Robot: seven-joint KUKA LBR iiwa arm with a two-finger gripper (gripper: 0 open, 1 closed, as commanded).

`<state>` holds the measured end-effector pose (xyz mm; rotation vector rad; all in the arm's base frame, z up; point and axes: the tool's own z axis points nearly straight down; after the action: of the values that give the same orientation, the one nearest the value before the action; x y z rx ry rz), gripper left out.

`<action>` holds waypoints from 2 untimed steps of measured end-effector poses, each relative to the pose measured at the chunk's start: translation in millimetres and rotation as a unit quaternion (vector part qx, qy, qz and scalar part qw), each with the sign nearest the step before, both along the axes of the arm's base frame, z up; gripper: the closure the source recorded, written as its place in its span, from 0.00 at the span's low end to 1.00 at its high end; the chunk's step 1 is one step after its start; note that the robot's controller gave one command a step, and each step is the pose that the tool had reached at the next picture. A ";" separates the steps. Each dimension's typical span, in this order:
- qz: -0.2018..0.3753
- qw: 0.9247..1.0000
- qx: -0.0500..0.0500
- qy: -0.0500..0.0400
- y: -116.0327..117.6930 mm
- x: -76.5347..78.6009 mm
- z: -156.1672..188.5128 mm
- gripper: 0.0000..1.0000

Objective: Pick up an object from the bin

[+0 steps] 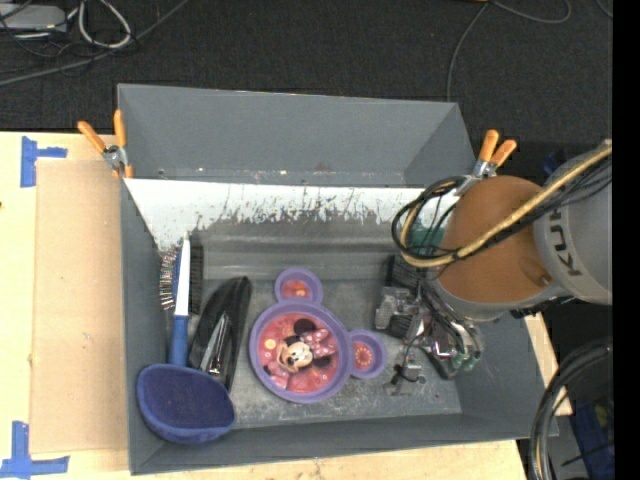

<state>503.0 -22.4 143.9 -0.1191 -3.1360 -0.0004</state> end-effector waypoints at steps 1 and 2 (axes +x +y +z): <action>0.037 0.999 0.000 0.000 3.3 -4.3 -10.6 0.00; 0.001 1.000 0.001 -0.001 -5.5 8.5 -77.1 0.00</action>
Offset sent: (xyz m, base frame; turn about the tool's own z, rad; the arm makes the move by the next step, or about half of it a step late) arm 0.0088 -0.0068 -0.0739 -0.0020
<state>511.5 -27.9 66.8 -0.1157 -3.1389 -0.0030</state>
